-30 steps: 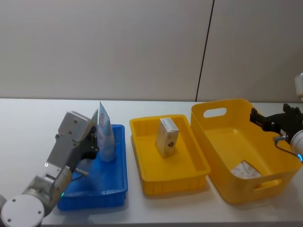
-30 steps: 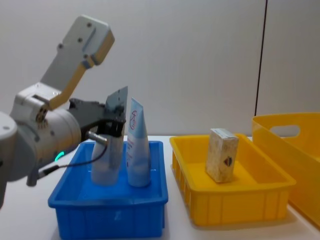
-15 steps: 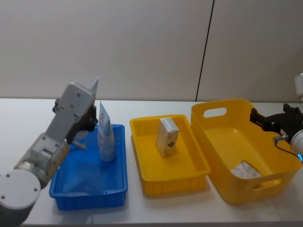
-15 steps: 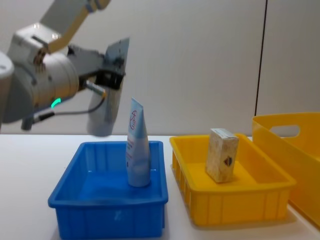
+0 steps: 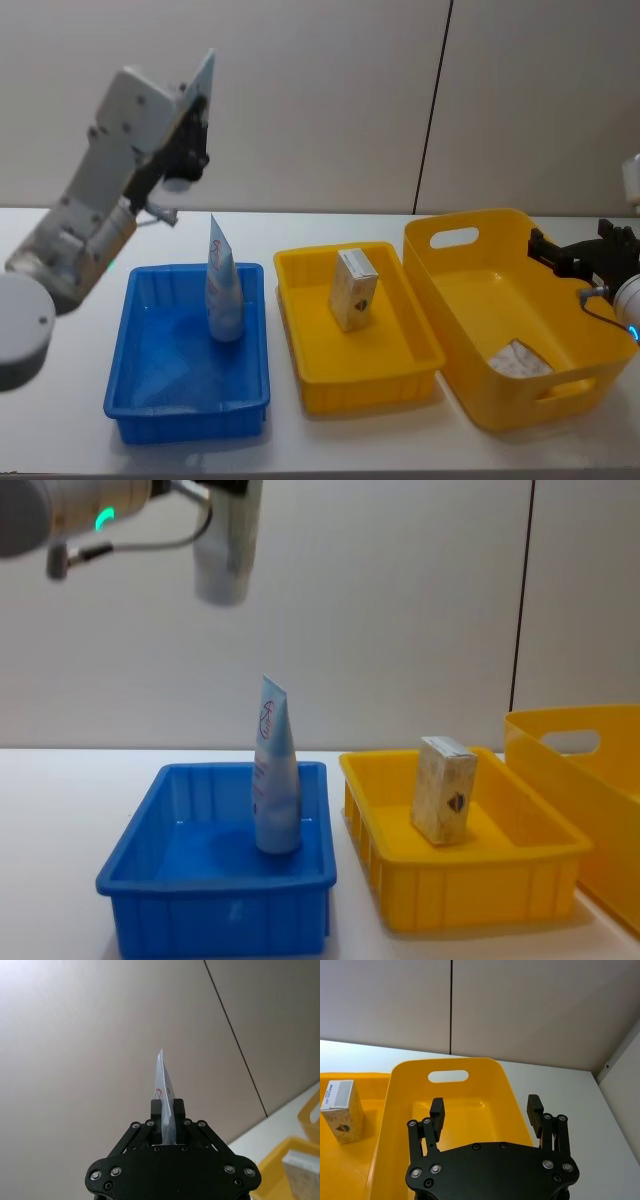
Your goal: Bimanual collaborative sorting of washing and personal care products
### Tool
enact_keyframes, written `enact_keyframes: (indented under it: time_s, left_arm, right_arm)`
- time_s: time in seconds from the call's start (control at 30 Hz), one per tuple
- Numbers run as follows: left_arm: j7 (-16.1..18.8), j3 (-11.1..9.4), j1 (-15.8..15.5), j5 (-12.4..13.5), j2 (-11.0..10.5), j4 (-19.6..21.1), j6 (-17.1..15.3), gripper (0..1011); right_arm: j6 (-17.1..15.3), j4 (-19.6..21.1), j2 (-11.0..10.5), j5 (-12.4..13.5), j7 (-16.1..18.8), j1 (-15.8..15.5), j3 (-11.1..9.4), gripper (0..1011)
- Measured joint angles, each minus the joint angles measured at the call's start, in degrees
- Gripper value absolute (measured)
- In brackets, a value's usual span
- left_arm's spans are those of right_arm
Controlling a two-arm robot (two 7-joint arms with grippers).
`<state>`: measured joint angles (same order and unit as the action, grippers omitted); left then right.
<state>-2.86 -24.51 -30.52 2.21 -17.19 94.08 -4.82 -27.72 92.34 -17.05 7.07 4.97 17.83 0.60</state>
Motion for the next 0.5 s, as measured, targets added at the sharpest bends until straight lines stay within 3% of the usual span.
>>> enact_keyframes:
  time_s: [0.27,0.5]
  left_arm:
    - [-4.57,1.39,-4.58,-3.54,0.8,-1.86,4.04,123]
    - [-9.04,2.52,-8.04,-7.56,1.94,-4.28,7.43,123]
  right_arm:
    - [0.66,-0.24,-0.11,-0.13,0.43,0.25,0.35,1001]
    - [2.83,-0.88,-0.85,-0.28,3.13,0.94,1.59,1001]
